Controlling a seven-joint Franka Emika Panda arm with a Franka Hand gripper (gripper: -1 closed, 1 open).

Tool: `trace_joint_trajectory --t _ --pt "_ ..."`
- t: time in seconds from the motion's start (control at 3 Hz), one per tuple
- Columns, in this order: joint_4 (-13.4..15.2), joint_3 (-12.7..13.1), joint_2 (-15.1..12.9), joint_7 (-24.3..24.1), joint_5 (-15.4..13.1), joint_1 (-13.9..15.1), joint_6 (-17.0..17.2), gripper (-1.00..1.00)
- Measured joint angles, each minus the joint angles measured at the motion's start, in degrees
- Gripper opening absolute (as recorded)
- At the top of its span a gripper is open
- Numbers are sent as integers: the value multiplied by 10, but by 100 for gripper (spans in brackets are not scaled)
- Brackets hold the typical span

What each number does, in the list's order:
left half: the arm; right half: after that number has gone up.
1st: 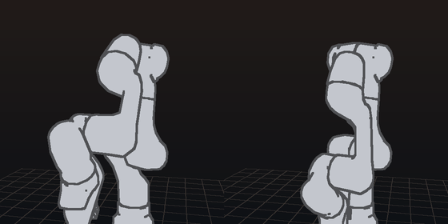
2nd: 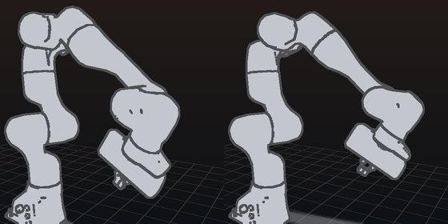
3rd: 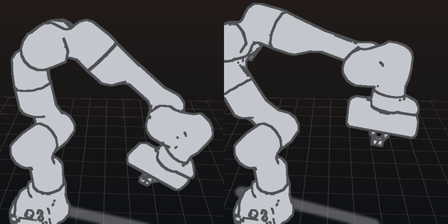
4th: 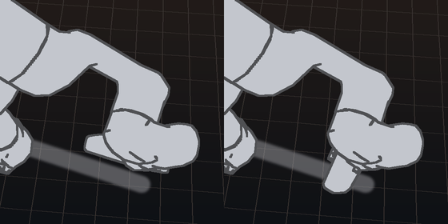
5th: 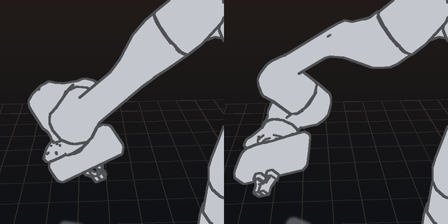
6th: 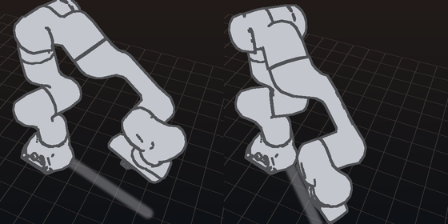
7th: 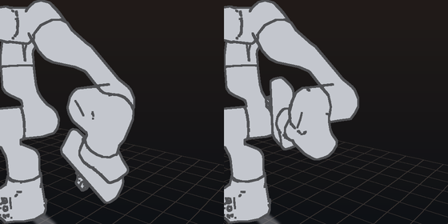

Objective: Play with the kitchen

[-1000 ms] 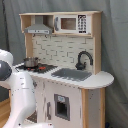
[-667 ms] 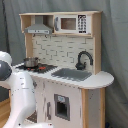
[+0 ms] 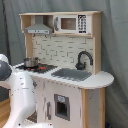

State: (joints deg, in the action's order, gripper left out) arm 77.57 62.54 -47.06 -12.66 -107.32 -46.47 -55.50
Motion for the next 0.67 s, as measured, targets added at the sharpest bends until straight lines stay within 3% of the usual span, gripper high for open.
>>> trace_joint_trajectory --t 0.67 --pt "123 -11 0 13 -5 0 1 100"
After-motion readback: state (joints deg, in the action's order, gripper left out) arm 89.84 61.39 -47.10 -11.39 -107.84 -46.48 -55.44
